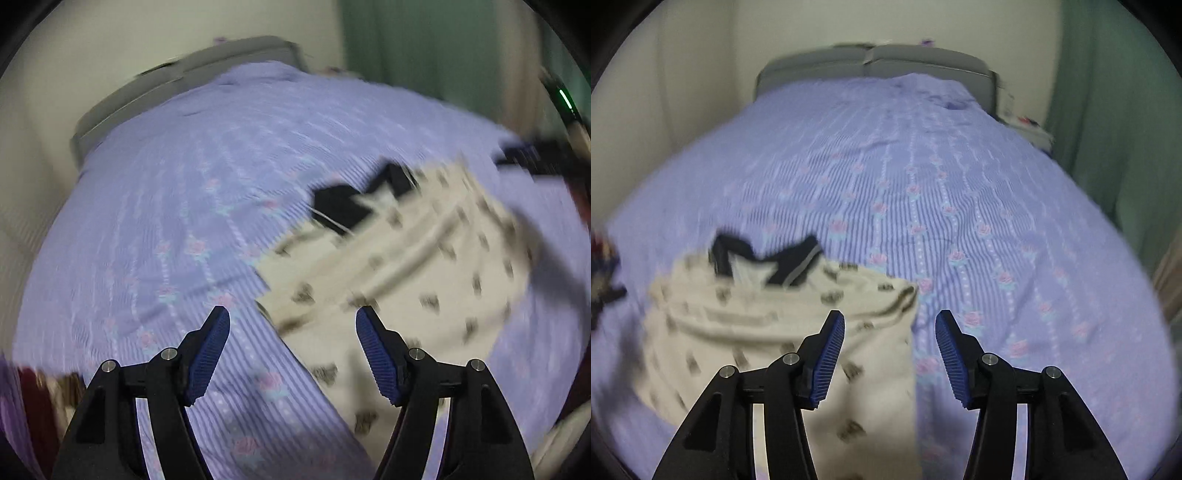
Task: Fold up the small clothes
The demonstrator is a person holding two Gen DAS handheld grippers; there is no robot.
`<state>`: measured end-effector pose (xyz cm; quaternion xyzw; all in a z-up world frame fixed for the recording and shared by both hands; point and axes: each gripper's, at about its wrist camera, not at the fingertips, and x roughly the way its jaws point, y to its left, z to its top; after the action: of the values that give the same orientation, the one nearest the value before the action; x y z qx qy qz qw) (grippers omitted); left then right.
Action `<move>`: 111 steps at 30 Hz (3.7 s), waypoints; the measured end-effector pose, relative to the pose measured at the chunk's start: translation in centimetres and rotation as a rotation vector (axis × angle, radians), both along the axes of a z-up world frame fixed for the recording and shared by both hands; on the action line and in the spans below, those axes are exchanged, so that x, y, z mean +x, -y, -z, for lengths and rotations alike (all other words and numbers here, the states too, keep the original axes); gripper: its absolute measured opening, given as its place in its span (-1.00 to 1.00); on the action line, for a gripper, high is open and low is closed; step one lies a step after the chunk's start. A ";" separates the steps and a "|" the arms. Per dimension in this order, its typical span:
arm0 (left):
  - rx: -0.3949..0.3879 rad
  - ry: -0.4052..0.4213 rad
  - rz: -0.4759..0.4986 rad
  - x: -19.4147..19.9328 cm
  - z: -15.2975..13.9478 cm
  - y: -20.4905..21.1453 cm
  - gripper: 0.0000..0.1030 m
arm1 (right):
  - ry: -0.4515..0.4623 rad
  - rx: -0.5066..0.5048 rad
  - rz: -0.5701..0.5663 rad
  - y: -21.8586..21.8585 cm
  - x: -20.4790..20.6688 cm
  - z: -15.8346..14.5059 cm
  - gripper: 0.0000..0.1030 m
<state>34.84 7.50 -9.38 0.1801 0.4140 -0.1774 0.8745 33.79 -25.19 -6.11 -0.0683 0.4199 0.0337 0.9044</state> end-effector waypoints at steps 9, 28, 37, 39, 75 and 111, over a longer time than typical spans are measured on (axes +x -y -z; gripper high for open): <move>-0.037 -0.091 0.096 2.6 1.3 4.1 0.34 | -0.137 -0.062 -0.096 1.1 2.7 2.5 0.02; 0.057 -0.167 0.243 5.6 4.7 9.3 0.16 | -0.129 0.037 -0.184 4.3 5.6 5.7 -0.02; 0.066 -0.169 0.211 7.2 4.8 8.7 -0.24 | -0.119 0.026 -0.231 3.7 6.9 6.4 -0.11; 0.071 -0.164 0.213 7.3 4.7 8.8 -0.31 | -0.122 0.040 -0.239 3.9 6.8 6.4 -0.11; 0.033 -0.220 0.255 8.0 3.5 8.1 -0.86 | -0.124 0.083 -0.337 2.3 10.0 6.4 -0.81; 0.004 -0.098 0.132 7.0 4.6 0.2 -0.13 | 0.065 -0.059 0.033 -1.3 5.3 4.1 -0.08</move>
<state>41.80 7.28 -13.95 0.1999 0.4438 -0.2426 0.8392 39.06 -23.93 -10.16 -0.0893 0.3921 0.0042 0.9156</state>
